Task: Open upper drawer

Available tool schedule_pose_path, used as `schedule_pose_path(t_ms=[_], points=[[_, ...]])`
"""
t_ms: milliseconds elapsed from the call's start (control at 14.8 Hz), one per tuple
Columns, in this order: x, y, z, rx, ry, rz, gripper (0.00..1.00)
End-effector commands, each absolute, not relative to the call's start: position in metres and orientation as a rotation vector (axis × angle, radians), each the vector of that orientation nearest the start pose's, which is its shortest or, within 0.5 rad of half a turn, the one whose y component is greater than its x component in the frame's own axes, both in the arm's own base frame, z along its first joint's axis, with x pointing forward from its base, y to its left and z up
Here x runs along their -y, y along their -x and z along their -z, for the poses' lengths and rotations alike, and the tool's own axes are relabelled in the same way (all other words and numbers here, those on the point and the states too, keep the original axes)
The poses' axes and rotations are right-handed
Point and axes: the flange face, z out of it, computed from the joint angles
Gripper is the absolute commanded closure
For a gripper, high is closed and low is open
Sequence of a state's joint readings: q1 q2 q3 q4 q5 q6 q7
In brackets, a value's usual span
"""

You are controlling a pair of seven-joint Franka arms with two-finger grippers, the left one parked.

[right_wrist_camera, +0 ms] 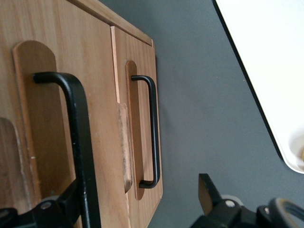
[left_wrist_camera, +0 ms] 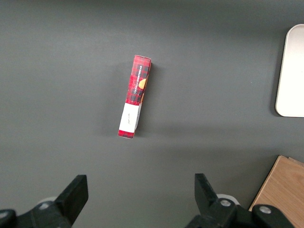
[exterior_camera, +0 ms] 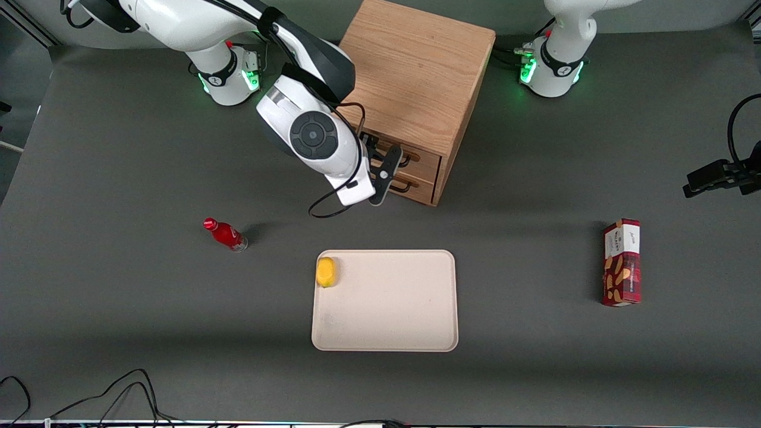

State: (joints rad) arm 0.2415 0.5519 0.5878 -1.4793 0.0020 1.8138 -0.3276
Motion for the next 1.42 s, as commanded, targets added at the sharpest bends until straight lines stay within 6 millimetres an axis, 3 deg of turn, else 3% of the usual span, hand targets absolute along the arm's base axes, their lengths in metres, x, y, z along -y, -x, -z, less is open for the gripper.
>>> schedule_pose_path(t_ms=[0, 812, 1354], points=[[-0.452, -0.513, -0.385, 1.521, 2.402, -0.243, 0.0], [-0.45, -0.524, -0.369, 1.524, 2.395, -0.201, 0.0], [-0.428, -0.547, -0.369, 1.49, 2.409, -0.18, 0.0]])
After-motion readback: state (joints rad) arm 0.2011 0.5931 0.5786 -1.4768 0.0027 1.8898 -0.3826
